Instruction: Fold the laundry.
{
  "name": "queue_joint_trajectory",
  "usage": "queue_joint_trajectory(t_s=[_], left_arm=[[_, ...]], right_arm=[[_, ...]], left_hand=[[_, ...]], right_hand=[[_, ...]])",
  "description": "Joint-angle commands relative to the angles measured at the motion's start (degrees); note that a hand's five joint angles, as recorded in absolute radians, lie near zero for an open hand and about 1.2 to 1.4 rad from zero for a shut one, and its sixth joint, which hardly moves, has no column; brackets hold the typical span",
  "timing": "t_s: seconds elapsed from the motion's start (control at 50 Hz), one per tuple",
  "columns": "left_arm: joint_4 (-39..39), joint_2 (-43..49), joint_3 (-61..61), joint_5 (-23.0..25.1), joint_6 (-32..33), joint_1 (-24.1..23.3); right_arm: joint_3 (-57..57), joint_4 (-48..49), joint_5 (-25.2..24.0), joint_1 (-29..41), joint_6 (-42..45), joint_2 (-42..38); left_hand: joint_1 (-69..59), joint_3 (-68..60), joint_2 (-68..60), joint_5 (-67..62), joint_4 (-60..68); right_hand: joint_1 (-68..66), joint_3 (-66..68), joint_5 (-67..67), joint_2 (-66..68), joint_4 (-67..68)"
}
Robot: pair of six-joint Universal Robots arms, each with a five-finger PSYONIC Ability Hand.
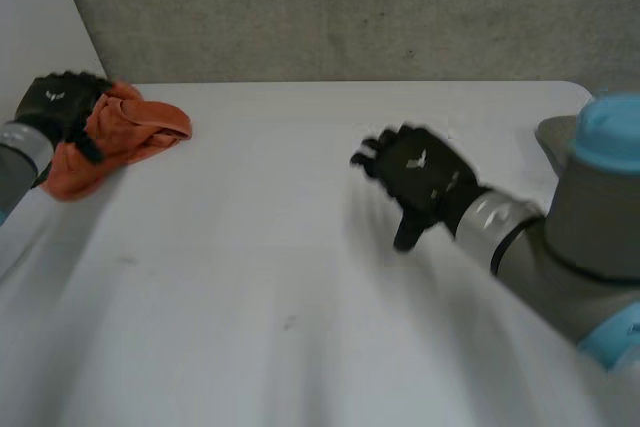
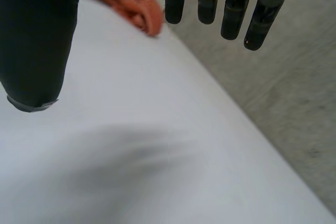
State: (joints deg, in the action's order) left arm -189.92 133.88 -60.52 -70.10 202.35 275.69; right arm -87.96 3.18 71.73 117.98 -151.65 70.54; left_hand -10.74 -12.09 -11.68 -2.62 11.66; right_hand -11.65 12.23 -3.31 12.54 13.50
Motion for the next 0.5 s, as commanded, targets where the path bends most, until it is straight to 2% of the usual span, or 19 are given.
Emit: queue_joint_trajectory(t_s=[0.02, 0.2, 0.42, 0.44, 0.5], left_arm=[[-6.60, 10.86, 7.43, 0.49, 9.38, 3.98], [-7.22, 18.69, 16.22, 2.78, 9.73, 4.33], [-6.25, 26.51, 24.84, 2.78, 9.91, 4.50], [-6.25, 27.04, 25.45, 2.78, 10.00, 4.59], [-6.25, 27.31, 25.63, 2.86, 10.00, 4.77]], right_arm=[[-4.32, 0.69, 0.07, -0.47, 1.53, -0.32], [-7.66, 1.31, -0.01, -0.83, 1.53, -0.05], [-11.61, 3.24, -0.10, -2.06, 1.53, 0.47], [-11.70, 3.24, -0.10, -2.23, 1.62, 0.47], [-12.32, 3.24, -0.19, -2.93, 1.62, 0.56]], left_hand=[[-0.48, 0.87, 0.45, 1.39, -0.43], [-7.37, -6.02, -6.43, -5.49, 6.45], [-38.64, -37.29, -37.70, -36.76, 37.72], [-46.50, -45.14, -45.56, -44.62, 45.58], [-58.47, -57.12, -57.53, -56.59, 57.56]], right_hand=[[1.65, -2.23, 3.31, -2.54, -3.50], [1.65, -2.23, 3.31, -2.54, -3.50], [1.65, -2.23, 3.31, -2.54, -3.50], [1.65, -2.23, 3.31, -2.54, -3.50], [1.65, -2.23, 3.31, -2.54, -3.50]])
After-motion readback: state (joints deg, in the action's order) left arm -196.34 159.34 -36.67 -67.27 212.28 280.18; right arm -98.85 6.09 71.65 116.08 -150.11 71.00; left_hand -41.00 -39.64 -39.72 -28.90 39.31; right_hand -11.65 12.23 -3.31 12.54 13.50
